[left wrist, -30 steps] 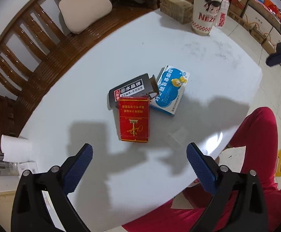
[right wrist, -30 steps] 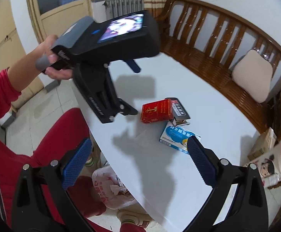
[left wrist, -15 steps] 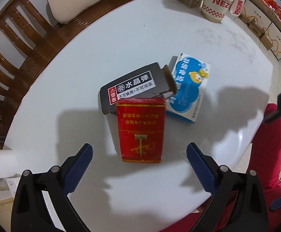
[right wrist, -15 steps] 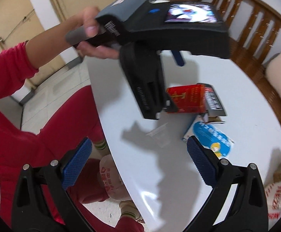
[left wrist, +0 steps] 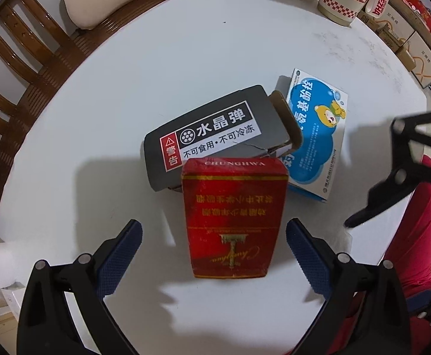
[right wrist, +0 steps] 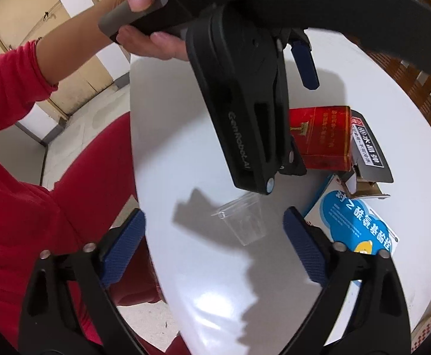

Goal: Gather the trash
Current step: 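Grasp the red Chunghwa pack with the left tool while the right tool grasps the clear plastic container, then carry the red pack and clear container with both tools down over the white bag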

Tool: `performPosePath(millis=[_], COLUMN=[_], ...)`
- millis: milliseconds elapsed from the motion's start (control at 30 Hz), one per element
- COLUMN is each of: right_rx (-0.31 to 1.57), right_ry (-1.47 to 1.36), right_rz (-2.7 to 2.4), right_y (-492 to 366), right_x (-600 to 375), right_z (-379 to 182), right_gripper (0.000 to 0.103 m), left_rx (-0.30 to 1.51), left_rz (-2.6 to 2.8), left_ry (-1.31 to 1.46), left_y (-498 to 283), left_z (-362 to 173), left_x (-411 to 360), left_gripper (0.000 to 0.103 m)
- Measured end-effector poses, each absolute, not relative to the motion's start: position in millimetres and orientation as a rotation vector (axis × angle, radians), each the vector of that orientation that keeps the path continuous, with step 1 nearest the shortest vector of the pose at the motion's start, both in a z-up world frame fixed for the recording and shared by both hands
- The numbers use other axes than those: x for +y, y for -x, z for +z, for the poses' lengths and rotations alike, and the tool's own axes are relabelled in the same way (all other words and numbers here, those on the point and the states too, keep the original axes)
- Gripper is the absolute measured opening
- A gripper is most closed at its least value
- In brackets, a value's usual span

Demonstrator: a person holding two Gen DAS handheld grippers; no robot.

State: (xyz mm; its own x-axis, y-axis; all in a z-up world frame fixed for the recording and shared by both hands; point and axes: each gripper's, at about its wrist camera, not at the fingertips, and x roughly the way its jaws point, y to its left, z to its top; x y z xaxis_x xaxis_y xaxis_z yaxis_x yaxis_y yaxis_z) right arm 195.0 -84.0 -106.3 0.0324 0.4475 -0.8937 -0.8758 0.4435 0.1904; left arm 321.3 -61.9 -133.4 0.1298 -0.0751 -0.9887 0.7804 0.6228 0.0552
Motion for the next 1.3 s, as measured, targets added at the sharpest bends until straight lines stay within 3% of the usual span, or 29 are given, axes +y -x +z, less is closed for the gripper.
performPosePath(millis=[200, 300, 500, 567, 700, 767, 867, 1233, 1300], right_rx=[1.129, 1.123, 1.100, 1.103, 1.095, 1.095, 1.082, 1.064, 1.055], right_ry=[0.486, 0.482, 0.499, 0.496, 0.519, 0.516, 0.521, 0.506, 0.502], right_rz=[1.083, 1.087, 1.082, 1.090, 1.085, 1.085, 1.082, 1.043, 1.023], right_y=[-198.1, -199.2, -197.9, -200.7, -202.1, -202.2, -196.3, -189.9, -189.4], right_x=[-80.2, -78.5, -73.3, -72.6, -73.0, -72.9, -69.0, -76.8, -80.1], right_z=[-124.5, -127.0, -131.7, -132.3, -133.3, -132.5, -134.0, -132.2, -128.5], right_gripper=[0.087, 0.073, 0.064, 0.051, 0.051, 0.041, 0.041, 0.041, 0.041], left_rx=[1.317, 1.320, 1.320, 1.311, 1.312, 1.310, 1.309, 1.317, 1.318], left_rz=[-0.716, -0.707, -0.703, -0.705, -0.704, -0.701, -0.690, -0.670, -0.654], left_ry=[-0.672, -0.687, -0.688, -0.690, -0.686, -0.684, -0.688, -0.663, -0.656], left_y=[-324.3, -326.5, -328.2, -327.8, -330.5, -331.4, -334.1, -334.0, -333.4], left_z=[-141.6, -147.3, -152.3, -152.8, -154.3, -154.6, -156.8, -155.9, -154.7], left_x=[-64.0, -65.1, -67.7, -68.4, -69.6, -71.0, -72.4, -71.5, -71.2], left_gripper=[0.095, 0.095, 0.095, 0.095, 0.095, 0.095, 0.094, 0.055, 0.055])
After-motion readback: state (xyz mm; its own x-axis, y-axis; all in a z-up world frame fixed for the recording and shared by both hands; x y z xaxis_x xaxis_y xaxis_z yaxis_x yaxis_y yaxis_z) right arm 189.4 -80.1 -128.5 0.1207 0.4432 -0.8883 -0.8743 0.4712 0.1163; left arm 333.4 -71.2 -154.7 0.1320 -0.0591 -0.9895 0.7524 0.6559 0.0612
